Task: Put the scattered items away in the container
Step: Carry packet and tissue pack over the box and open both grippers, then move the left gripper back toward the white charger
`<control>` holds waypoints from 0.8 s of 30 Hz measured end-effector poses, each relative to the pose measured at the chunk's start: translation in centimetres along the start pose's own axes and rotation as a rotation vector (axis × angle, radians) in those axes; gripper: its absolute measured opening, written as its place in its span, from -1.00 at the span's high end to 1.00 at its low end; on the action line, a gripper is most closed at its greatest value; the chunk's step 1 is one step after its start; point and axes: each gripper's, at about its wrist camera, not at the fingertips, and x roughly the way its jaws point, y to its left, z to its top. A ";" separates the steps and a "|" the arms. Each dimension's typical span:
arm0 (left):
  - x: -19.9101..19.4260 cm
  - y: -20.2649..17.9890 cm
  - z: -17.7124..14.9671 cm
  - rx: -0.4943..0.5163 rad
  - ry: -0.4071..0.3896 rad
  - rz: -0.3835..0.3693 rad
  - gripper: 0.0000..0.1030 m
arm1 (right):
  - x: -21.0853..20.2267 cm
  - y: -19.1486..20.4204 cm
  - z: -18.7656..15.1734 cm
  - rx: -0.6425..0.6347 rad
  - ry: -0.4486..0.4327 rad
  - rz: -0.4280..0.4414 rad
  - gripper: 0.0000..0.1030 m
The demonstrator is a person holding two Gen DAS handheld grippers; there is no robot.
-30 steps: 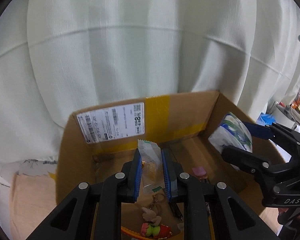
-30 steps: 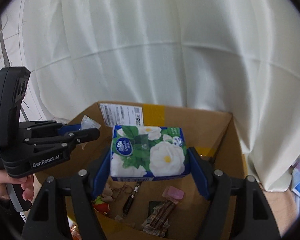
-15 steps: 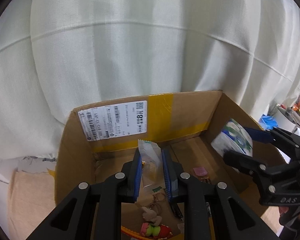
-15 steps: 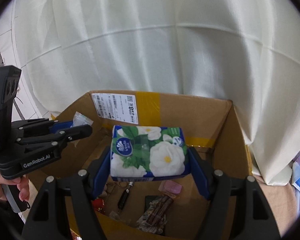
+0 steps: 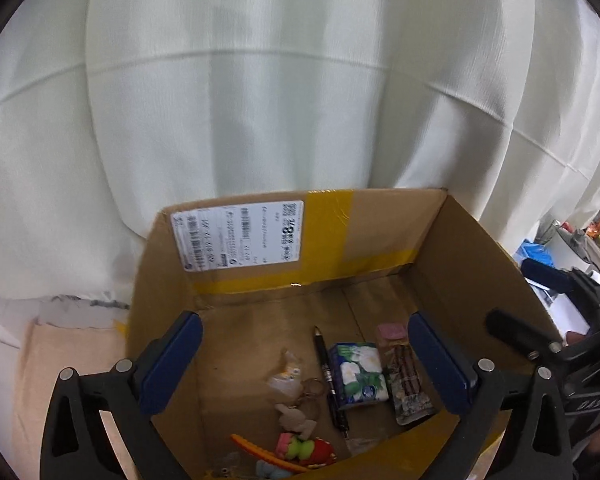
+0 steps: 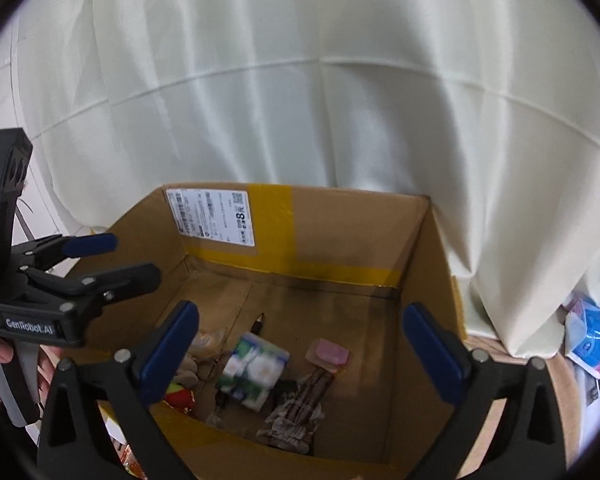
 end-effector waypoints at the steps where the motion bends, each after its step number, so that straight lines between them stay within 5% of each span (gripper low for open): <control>1: -0.2 0.1 -0.1 -0.004 -0.007 0.002 -1.00 | -0.3 -0.1 -0.1 0.009 -0.015 -0.001 -1.00; 10: -6.3 1.2 -1.7 -0.050 -0.186 0.008 -1.00 | -6.6 0.3 -0.5 0.033 -0.209 0.055 -1.00; 24: -14.5 1.3 -9.7 -0.079 -0.280 0.033 -1.00 | -15.5 4.2 -4.9 -0.006 -0.353 0.114 -1.00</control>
